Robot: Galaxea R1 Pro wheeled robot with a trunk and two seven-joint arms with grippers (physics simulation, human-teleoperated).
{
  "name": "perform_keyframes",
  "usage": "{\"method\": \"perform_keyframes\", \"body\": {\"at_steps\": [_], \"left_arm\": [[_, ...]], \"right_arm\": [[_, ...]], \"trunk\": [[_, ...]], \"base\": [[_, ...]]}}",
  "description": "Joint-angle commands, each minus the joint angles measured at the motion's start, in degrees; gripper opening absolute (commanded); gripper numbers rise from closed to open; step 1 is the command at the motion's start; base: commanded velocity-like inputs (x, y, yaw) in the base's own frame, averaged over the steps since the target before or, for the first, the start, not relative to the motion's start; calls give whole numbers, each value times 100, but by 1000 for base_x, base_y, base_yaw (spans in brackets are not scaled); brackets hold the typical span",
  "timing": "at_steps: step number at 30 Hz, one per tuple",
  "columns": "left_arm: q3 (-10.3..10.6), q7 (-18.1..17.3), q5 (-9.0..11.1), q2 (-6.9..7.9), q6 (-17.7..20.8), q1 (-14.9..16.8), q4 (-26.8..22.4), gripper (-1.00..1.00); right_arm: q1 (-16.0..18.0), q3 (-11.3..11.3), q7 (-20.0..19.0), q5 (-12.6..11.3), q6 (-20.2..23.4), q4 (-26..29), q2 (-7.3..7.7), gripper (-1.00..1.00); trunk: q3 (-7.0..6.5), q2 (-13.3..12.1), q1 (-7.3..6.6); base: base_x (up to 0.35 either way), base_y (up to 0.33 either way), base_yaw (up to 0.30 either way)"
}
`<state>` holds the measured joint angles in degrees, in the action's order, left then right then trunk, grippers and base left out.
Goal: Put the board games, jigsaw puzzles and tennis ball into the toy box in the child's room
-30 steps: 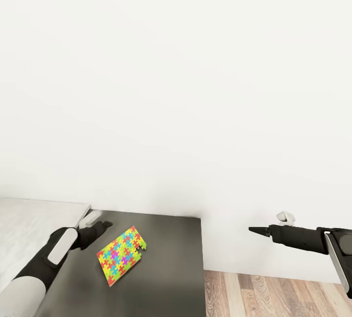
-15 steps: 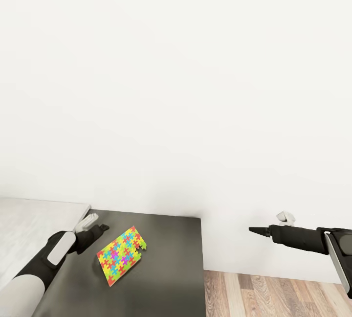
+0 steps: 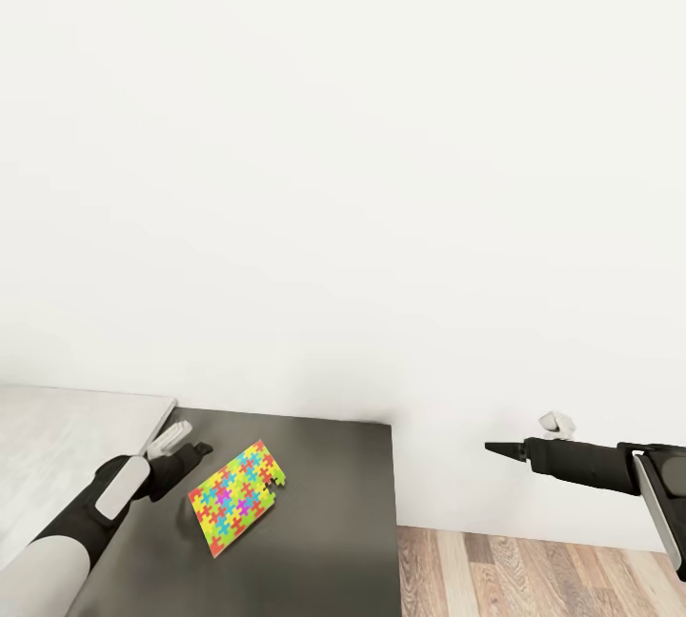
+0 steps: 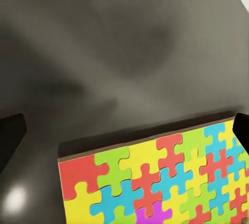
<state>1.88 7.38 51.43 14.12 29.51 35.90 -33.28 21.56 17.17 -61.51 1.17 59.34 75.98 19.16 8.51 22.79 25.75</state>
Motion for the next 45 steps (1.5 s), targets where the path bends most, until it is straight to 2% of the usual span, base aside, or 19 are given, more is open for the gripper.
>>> {"method": "perform_keyframes", "body": {"at_steps": [1,26,45], "left_arm": [[20,49,60,1,13,3,-3,100],[49,45,66,-78,-129,-10,176,100],[58,44,64,-164,-180,-27,223,100]], "right_arm": [[6,6,-28,14,43,5,0,100],[15,14,-36,14,62,43,0,100],[15,51,-37,14,66,48,6,100]], "trunk": [[13,13,4],[13,13,4],[13,13,4]], "base": [[0,0,0],[0,0,-3],[0,0,-167]]}}
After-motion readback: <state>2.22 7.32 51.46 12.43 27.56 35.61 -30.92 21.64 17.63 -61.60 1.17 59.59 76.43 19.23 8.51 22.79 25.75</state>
